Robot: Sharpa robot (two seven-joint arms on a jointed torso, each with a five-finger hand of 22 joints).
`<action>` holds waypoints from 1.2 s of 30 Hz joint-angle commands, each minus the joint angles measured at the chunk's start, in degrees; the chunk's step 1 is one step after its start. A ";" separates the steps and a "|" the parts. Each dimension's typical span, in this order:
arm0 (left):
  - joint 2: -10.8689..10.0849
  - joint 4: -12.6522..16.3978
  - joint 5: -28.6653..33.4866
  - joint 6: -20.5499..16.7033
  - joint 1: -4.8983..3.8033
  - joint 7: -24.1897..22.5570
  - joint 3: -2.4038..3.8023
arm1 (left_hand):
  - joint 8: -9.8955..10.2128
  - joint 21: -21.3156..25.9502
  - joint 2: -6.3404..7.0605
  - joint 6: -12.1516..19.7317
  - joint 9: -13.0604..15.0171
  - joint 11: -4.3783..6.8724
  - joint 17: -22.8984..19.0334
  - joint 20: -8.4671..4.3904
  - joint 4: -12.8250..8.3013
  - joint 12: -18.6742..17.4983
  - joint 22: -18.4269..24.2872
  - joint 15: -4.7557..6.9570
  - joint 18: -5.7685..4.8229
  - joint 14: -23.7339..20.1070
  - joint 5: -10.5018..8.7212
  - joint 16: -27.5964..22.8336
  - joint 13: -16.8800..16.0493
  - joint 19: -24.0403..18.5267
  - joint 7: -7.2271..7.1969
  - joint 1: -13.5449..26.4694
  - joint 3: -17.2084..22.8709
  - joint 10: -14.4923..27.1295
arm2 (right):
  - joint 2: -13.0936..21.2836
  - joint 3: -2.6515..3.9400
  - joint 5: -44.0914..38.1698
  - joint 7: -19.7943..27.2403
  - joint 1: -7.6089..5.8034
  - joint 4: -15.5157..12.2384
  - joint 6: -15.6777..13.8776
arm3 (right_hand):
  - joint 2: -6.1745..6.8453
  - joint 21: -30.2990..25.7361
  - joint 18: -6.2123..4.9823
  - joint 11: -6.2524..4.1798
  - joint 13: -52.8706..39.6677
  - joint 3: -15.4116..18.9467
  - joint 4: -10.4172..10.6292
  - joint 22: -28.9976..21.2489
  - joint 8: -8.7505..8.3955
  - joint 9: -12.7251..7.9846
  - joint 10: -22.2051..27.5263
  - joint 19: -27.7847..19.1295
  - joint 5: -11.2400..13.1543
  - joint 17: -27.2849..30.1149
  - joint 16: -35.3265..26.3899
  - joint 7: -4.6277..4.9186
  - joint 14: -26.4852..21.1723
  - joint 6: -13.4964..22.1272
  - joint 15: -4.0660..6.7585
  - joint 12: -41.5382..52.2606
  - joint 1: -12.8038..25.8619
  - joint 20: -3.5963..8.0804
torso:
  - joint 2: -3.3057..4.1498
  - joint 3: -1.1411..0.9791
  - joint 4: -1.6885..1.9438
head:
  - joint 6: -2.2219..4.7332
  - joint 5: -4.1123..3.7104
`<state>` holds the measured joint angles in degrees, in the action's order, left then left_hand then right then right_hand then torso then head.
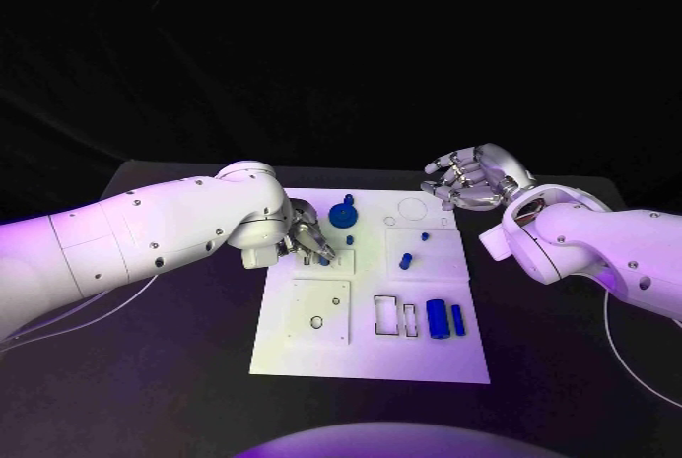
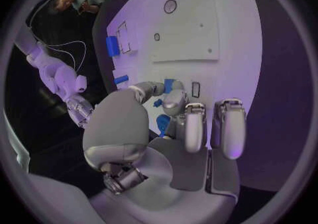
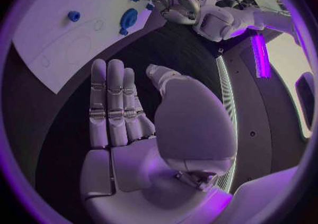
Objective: Assemble the parts on the task board
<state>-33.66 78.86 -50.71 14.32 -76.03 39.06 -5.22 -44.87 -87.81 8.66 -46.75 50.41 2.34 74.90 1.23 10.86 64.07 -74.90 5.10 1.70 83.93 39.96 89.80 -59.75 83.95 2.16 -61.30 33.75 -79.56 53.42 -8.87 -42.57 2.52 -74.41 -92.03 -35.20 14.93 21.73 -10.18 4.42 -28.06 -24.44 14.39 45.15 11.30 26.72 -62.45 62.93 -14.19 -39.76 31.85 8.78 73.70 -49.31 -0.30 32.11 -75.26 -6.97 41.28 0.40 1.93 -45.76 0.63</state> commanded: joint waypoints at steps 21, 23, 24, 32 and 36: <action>1.36 -2.35 3.41 4.25 -0.81 0.38 0.08 | -0.43 0.10 0.11 -1.24 0.74 0.02 15.10 -0.17 -12.84 0.23 -12.30 0.33 -0.75 6.07 3.00 0.20 -0.32 3.68 -0.27 0.45 12.82 -0.38 | -0.23 0.00 -0.58 0.27 0.24 0.20 1.21 | 0.09 -0.34 -0.22 -0.18 0.25 -0.45 -0.20 -0.18 0.37 0.06 0.10 0.36 -0.31 -0.13 -0.56 -0.02 0.34 -0.31 -0.18 -0.51 0.63 0.14 | -0.08 -0.03 0.05 | -0.20 0.03; 1.44 -2.48 3.49 4.63 -0.82 0.42 0.06 | -0.43 0.10 0.11 -1.24 0.74 0.02 15.10 -0.17 -12.84 0.23 -12.30 0.33 -0.75 6.07 3.01 0.20 -0.33 3.68 -0.27 0.45 12.82 -0.38 | -0.23 0.00 -0.59 0.27 0.24 0.20 1.23 | 0.09 -0.34 -0.22 -0.18 0.25 -0.45 -0.20 -0.18 0.37 0.06 0.10 0.36 -0.31 -0.13 -0.56 -0.02 0.34 -0.31 -0.18 -0.51 0.63 0.14 | -0.10 -0.04 0.07 | -0.23 0.03; 1.48 -2.56 3.55 4.88 -0.83 0.44 0.03 | -0.43 0.10 0.13 -1.26 0.75 0.02 15.10 -0.18 -12.87 0.29 -12.30 0.33 -0.75 6.07 3.07 0.20 -0.40 3.67 -0.28 0.45 12.83 -0.41 | -0.24 0.00 -0.59 0.27 0.24 0.20 1.24 | 0.09 -0.34 -0.22 -0.18 0.25 -0.45 -0.20 -0.18 0.37 0.06 0.10 0.36 -0.31 -0.13 -0.56 -0.02 0.34 -0.31 -0.18 -0.51 0.63 0.14 | -0.10 -0.03 0.08 | -0.22 0.04; 1.75 -2.88 4.36 6.54 -0.86 0.58 -0.21 | -0.43 0.14 0.21 -1.53 0.86 0.07 15.10 -0.21 -13.13 0.32 -12.27 0.36 -0.73 6.07 3.80 0.20 -0.45 3.64 -0.32 0.45 12.84 -0.49 | -0.29 -0.01 -0.60 0.27 0.26 0.23 1.26 | 0.09 -0.34 -0.22 -0.18 0.25 -0.45 -0.20 -0.18 0.37 0.06 0.10 0.36 -0.31 -0.13 -0.56 -0.02 0.34 -0.31 -0.18 -0.51 0.63 0.14 | -0.12 0.00 0.03 | -0.25 0.20; 1.84 -3.01 4.63 7.07 -0.87 0.63 -0.25 | -0.42 0.11 0.30 -1.71 0.95 0.09 15.10 -0.24 -13.31 0.34 -12.31 0.39 -0.74 6.07 4.30 0.20 -0.48 3.66 -0.35 0.47 12.82 -0.55 | -0.30 -0.01 -0.61 0.29 0.28 0.23 1.24 | 0.09 -0.34 -0.22 -0.18 0.25 -0.45 -0.20 -0.18 0.37 0.06 0.10 0.36 -0.31 -0.13 -0.56 -0.02 0.34 -0.31 -0.18 -0.51 0.63 0.14 | -0.09 -0.01 -0.02 | -0.19 0.29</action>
<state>-32.09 75.73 -47.37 18.89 -77.03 39.52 -5.34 -45.01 -87.81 9.22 -47.64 51.38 2.56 74.90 1.23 10.80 64.07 -74.91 5.10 1.70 83.93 43.97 89.79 -60.16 83.95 2.25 -60.74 33.68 -79.78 53.17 -8.88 -42.65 2.50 -74.19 -91.78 -34.79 14.93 21.74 -10.19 4.43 -27.86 -24.61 14.22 45.01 11.30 26.69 -62.46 62.93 -14.19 -39.79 31.52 8.78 73.70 -49.31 -0.30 31.81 -75.25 -6.97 41.17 0.40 1.96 -46.01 0.86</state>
